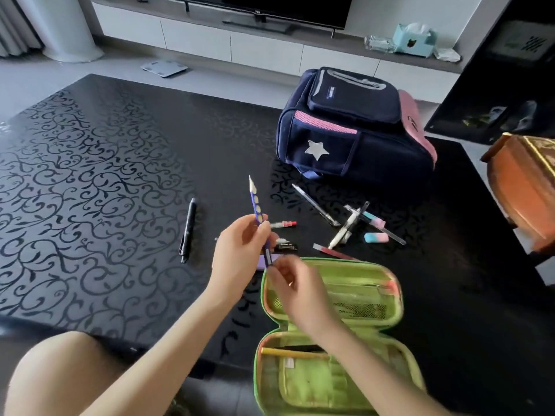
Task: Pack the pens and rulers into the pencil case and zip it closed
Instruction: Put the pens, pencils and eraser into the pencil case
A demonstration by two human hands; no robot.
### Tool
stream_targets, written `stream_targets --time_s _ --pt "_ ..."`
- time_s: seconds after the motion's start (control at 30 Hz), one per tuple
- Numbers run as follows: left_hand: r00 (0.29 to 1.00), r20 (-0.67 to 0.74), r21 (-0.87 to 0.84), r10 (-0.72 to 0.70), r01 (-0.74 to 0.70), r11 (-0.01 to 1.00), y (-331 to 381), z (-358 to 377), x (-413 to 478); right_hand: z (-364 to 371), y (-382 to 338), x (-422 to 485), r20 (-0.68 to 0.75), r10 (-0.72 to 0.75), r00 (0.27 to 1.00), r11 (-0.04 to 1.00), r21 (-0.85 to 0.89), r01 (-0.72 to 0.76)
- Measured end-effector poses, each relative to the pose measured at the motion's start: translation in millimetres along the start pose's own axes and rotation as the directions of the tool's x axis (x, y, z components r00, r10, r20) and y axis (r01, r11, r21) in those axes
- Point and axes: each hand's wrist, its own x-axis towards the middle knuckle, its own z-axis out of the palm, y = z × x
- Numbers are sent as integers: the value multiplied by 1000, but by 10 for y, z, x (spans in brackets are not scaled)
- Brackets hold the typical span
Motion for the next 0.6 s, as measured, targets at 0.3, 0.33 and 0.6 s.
stream_targets --time_s 0.3,0.33,0.6 --pt "836 461 479 297 -516 710 -364 -305 -796 -961 817 -932 -119 -242 963 676 -733 79" --pt "817 498 505 292 -547 667 -420 -378 -874 -1025 903 -1004 -122 -234 964 657 -751 65" --pt "657 646 569 388 -754 328 -630 -332 -1143 -1085 1070 -1233 -80 -248 965 603 -793 89"
